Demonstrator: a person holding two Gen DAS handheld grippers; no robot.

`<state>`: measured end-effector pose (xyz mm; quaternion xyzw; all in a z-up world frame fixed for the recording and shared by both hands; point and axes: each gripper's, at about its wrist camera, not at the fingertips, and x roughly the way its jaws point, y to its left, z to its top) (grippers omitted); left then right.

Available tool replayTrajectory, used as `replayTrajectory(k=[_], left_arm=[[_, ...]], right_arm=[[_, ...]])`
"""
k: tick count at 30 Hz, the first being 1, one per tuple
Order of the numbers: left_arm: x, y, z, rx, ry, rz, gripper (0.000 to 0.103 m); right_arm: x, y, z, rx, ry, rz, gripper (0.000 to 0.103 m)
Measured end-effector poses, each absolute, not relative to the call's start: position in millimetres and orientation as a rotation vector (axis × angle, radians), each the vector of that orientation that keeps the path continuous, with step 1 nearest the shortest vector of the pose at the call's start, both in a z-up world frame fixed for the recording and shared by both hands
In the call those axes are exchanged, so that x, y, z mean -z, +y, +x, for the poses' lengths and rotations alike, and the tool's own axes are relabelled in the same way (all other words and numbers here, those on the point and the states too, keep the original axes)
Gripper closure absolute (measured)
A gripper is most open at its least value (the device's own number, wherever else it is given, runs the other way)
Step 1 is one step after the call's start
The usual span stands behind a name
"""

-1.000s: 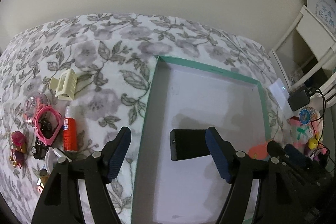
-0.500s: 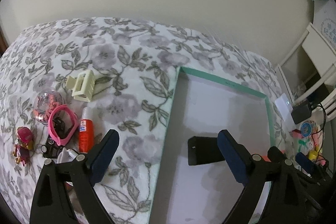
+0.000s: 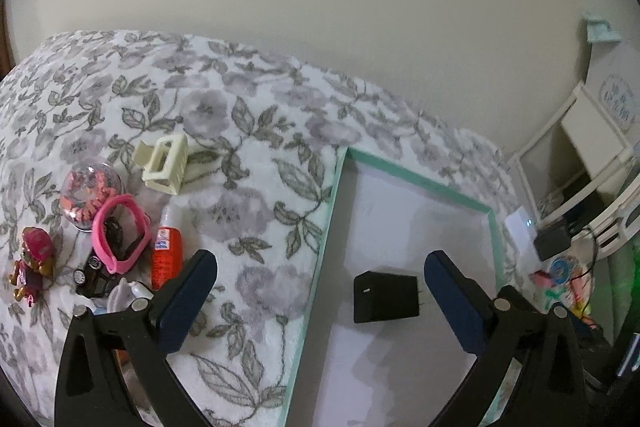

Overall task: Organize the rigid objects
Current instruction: 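Open the left tool to drop the charger while the right tool releases the toy in the tray, then move both tools back toward the toy pile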

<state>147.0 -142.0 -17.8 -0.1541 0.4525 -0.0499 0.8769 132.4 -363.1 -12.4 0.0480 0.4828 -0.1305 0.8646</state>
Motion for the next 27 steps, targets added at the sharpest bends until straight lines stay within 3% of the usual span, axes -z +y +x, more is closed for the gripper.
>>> replayTrajectory(k=[13, 27], left_arm=[[-41.8, -56.0, 103.7, -0.023, 0.72, -0.397, 0.0], [-37.1, 20.2, 58.8, -0.142, 0.731, -0.498, 0.0]], right_arm=[[-15.7, -321.6, 117.3, 0.097, 0.891, 0.228, 0.0], [0.8, -225.0, 105.7, -0.09, 0.96, 0.093, 0.0]])
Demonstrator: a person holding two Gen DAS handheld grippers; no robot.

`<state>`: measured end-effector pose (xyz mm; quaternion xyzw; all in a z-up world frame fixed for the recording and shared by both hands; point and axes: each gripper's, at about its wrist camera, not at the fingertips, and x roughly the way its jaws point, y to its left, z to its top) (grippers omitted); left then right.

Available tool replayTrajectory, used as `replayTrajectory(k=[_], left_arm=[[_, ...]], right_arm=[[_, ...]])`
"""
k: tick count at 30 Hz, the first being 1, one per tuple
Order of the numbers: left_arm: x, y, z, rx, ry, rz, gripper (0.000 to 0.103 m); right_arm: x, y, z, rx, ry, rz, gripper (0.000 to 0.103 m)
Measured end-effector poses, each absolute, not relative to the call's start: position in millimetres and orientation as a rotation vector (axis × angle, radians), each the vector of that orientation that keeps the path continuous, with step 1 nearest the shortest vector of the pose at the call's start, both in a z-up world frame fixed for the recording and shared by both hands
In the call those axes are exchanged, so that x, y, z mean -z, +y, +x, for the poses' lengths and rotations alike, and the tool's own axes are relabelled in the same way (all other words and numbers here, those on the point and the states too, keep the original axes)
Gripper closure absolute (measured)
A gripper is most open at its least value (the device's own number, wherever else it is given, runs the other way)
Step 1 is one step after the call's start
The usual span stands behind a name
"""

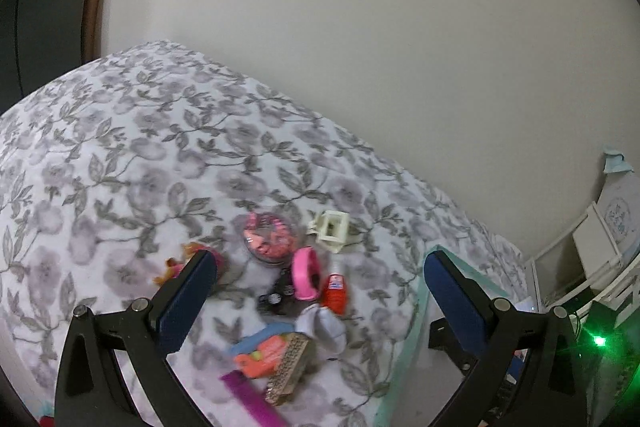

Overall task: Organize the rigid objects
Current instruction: 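Move both tools back toward the toy pile, then grasp the gold harmonica with the right tool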

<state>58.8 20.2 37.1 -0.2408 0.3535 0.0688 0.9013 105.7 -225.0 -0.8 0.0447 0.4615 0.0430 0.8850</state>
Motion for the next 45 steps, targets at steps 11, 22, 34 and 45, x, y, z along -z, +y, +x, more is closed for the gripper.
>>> replayTrajectory(k=[11, 22, 34, 45], left_arm=[[-17.6, 78.8, 35.4, -0.191, 0.765, -0.65, 0.0], [-6.9, 85.5, 31.7, -0.285, 0.865, -0.54, 0.0], [57.0, 91.6, 34.8, -0.372, 1.14, -0.617, 0.0], [79.0, 88.5, 32.8, -0.365, 1.231, -0.678, 0.0]], right_arm=[[8.1, -173.9, 97.0, -0.205, 0.938, 0.029, 0.0], [14.5, -129.4, 89.5, -0.323, 0.967, -0.023, 0.0], [56.1, -106.7, 90.4, -0.355, 1.106, -0.053, 0.011], [74.3, -97.2, 94.0, -0.419, 1.188, 0.018, 0.05]])
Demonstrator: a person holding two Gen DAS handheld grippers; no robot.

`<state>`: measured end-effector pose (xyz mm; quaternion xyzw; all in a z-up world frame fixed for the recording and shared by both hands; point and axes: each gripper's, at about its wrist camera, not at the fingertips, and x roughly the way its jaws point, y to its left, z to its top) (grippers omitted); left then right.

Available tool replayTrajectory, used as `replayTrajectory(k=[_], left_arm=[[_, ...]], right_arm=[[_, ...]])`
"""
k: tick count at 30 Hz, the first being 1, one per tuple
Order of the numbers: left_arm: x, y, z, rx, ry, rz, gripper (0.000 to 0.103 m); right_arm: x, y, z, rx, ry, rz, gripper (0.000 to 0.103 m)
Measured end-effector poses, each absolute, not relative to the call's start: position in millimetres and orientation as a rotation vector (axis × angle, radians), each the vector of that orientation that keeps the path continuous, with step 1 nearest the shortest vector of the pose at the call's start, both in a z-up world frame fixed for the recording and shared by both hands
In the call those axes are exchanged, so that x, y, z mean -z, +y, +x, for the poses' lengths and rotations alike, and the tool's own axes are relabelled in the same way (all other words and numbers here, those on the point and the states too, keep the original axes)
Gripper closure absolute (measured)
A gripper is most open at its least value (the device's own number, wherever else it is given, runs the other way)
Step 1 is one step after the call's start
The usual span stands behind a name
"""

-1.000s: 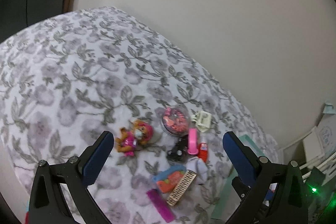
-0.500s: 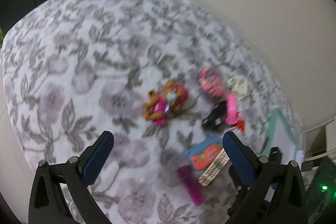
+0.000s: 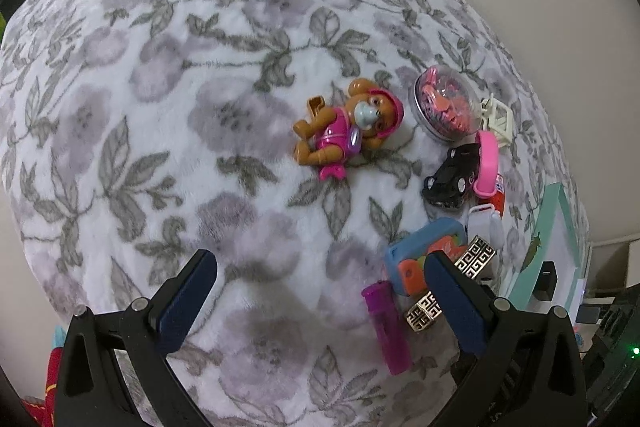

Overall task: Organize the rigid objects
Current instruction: 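Grasp the gold harmonica with the right tool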

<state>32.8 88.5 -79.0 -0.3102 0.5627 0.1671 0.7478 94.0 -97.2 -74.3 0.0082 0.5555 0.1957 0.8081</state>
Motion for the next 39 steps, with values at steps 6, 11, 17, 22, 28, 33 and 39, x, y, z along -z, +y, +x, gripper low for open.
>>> replayTrajectory(k=[6, 11, 17, 22, 28, 33, 39], left_arm=[[85.0, 86.9, 33.2, -0.353, 1.265, -0.703, 0.0], [89.7, 81.7, 35.1, -0.329, 1.287, -0.709, 0.002], [94.5, 74.5, 34.8, -0.309, 1.32, -0.703, 0.004], [97.7, 65.3, 35.9, -0.289, 1.346, -0.678, 0.004], [101.3, 48.6, 37.6, -0.255, 1.382, -0.636, 0.004], [101.9, 32.9, 39.6, -0.24, 1.406, -0.558, 0.004], [105.6, 7.5, 50.9, -0.221, 1.425, -0.486, 0.004]], right_arm=[[76.0, -88.9, 91.3, -0.475, 1.206, 0.032, 0.075], [76.2, -90.0, 90.0, -0.497, 1.222, 0.069, 0.082], [75.2, -97.8, 88.1, -0.486, 1.246, 0.093, 0.082], [72.5, -112.6, 82.9, -0.449, 1.278, 0.091, 0.082], [74.2, -124.4, 77.9, -0.399, 1.318, 0.043, 0.085], [81.3, -141.1, 73.0, -0.354, 1.365, 0.043, 0.086], [80.9, -145.4, 70.3, -0.338, 1.366, 0.019, 0.086]])
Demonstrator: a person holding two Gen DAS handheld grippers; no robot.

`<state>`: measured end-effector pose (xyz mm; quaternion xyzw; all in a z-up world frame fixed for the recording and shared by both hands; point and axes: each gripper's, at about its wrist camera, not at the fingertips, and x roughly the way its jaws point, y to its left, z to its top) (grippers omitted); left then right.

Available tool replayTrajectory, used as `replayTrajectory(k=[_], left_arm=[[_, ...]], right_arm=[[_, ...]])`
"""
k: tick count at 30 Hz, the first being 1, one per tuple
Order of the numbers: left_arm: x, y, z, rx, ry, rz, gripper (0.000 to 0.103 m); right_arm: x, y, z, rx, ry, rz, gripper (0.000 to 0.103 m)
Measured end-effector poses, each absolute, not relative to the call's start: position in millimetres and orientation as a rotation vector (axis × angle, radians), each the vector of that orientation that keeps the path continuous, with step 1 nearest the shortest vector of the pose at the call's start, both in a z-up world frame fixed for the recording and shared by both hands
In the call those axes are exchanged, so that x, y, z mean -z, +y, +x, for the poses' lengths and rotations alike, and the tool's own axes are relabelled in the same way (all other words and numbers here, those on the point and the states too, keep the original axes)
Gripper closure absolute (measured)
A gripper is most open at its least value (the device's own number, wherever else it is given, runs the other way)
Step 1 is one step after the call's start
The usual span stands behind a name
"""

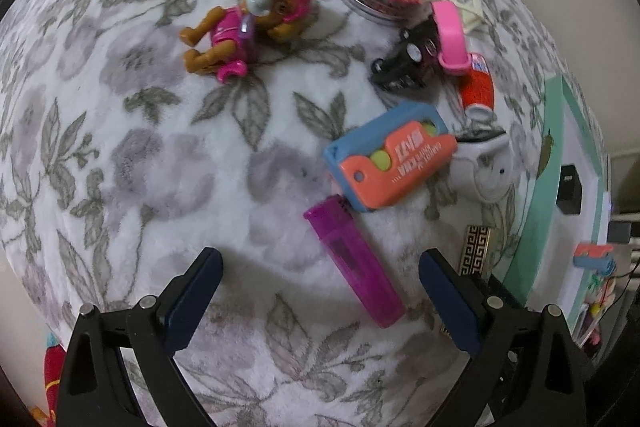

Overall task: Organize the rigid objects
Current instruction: 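Grasp the gold harmonica with the right tool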

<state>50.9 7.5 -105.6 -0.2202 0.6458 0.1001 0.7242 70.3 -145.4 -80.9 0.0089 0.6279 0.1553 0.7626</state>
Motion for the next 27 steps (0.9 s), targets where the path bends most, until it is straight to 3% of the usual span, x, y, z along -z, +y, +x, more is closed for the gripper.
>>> replayTrajectory(k=[10, 13, 17, 18, 21, 27], left_arm=[[110.0, -12.4, 56.0, -0.207, 1.437, -0.438, 0.005], [106.2, -13.4, 53.8, -0.215, 1.433, -0.422, 0.014], [104.5, -12.7, 54.0, -0.211, 1.432, -0.421, 0.014], [106.2, -8.2, 53.1, -0.21, 1.435, -0.414, 0.016], [99.4, -6.8, 52.8, -0.211, 1.425, -0.395, 0.034], [91.7, -14.7, 53.2, -0.18, 1.415, -0.395, 0.048]], right_arm=[[90.3, -139.6, 70.3, -0.337, 1.374, -0.028, 0.086], [90.4, -139.0, 70.4, -0.337, 1.375, -0.021, 0.086], [90.9, -140.8, 70.8, -0.341, 1.377, -0.012, 0.086], [90.8, -141.0, 70.8, -0.341, 1.377, -0.012, 0.086], [91.3, -139.6, 69.9, -0.343, 1.377, -0.01, 0.086], [91.3, -144.9, 72.3, -0.346, 1.383, 0.012, 0.086]])
